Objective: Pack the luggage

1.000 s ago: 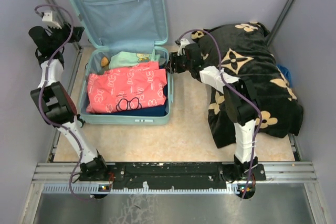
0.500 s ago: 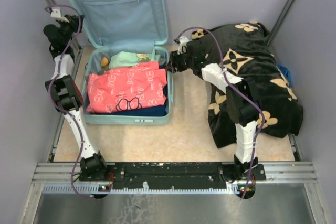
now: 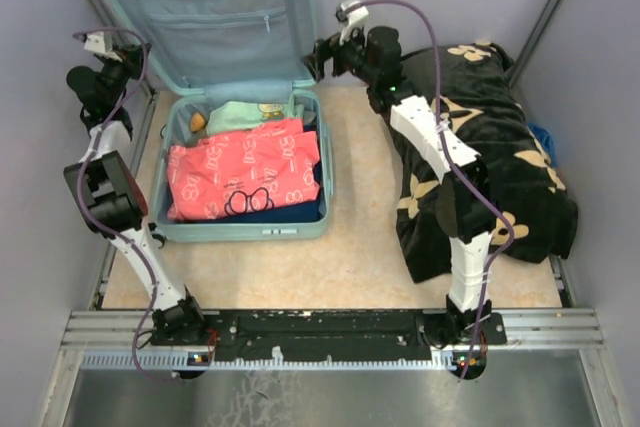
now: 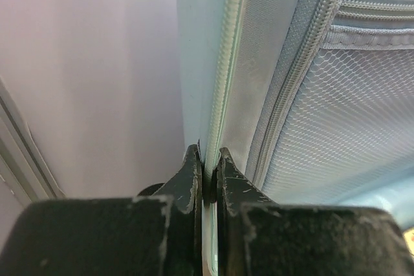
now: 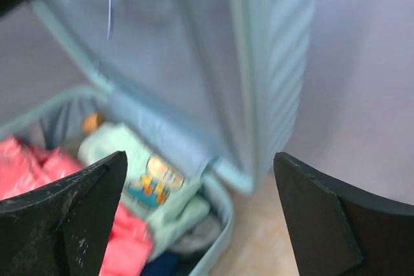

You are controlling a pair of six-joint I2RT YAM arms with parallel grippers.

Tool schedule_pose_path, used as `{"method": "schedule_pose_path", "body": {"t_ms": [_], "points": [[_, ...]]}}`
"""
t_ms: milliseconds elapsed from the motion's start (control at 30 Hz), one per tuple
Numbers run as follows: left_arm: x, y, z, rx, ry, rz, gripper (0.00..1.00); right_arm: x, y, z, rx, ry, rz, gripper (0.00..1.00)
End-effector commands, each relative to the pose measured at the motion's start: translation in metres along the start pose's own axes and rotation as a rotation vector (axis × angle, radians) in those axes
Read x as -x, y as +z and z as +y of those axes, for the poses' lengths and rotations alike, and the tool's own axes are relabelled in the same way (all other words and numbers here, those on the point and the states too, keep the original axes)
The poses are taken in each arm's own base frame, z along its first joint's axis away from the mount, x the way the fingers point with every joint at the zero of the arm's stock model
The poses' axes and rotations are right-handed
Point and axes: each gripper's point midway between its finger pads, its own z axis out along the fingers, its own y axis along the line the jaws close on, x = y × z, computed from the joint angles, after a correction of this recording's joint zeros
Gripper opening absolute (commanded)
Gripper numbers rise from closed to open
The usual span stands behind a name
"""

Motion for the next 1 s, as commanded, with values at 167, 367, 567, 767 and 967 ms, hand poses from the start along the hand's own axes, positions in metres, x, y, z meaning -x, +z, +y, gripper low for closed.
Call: {"method": "schedule_pose_path", "body": {"t_ms": [167, 367, 567, 767, 967], "points": [[0.053, -0.038, -0.056, -0.167, 0.157, -0.016, 0.00, 0.205, -0.016, -0.006, -0.160, -0.264, -0.484, 0.98], [0.058, -0.068, -0.062, -0.162, 0.156, 0.030, 0.35, 0.198, -0.023, -0.004, -0.187, -0.298, -0.483, 0.94], [0.052, -0.114, -0.074, -0.169, 0.143, 0.136, 0.65, 0.175, -0.039, 0.015, -0.110, -0.366, -0.474, 0.87], [0.037, -0.185, -0.098, -0.120, 0.215, 0.307, 0.88, 0.135, -0.060, 0.036, -0.015, -0.385, -0.426, 0.88], [0.015, -0.268, -0.115, -0.021, 0.110, 0.542, 0.91, 0.083, -0.079, 0.052, 0.067, -0.365, -0.336, 0.89]]}}
